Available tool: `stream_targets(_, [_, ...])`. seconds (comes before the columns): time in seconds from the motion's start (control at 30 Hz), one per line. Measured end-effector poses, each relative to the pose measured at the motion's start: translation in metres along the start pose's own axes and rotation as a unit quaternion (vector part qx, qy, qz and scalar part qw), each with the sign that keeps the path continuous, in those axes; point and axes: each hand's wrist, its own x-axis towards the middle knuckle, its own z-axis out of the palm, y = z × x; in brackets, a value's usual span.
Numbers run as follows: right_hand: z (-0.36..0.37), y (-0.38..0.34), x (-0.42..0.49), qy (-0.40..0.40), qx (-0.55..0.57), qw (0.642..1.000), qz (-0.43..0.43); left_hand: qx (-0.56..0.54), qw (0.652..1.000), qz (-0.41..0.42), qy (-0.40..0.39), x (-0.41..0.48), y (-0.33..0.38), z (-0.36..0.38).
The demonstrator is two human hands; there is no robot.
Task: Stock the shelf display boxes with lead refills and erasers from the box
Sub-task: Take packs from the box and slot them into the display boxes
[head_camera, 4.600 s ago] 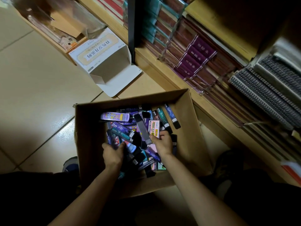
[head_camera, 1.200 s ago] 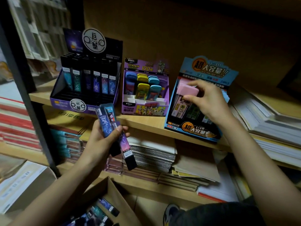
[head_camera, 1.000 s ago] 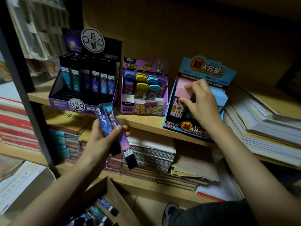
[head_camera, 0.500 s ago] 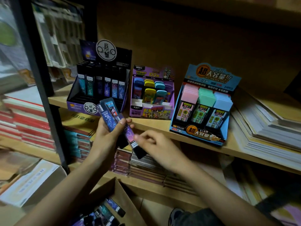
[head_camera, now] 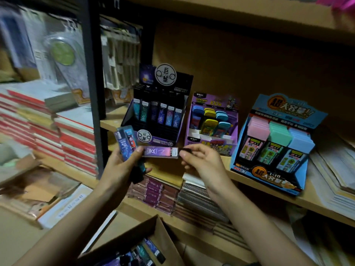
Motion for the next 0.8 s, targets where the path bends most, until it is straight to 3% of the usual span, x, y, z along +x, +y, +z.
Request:
stream_targets(0.13, [0.015,-0.012,0.028,0.072,0.074,0.995,-0.011,0.021,0.999,-0.029,-0.035,-0.003,-0.001,-0.009])
stream_targets(0.27, [0.025,-0.044,0.072,0.114,0.062,0.987,-0.089,-0.024,0.999,-0.026,0.001,0.003,0.004,-0.021])
stream_targets(0.37, [0.035,-0.066,0.111,0.142,-0.051,0.975,-0.160,-0.028,0.999,-0.023,0.022,0.004,0.010,-0.033])
stream_targets(0.53, [0.055,-0.071,0.154,0.138,-0.259,0.924,-0.244,-0.025,0.999,-0.009,0.037,0.001,0.022,-0.048])
stream_targets(0.67, [0.061,-0.067,0.164,0.107,-0.326,0.899,-0.271,-0.024,0.999,-0.013,0.044,0.003,0.026,-0.055])
stream_targets(0.8, [0.059,-0.072,0.166,0.088,-0.340,0.900,-0.258,-0.027,0.998,-0.019,0.056,0.004,0.025,-0.056])
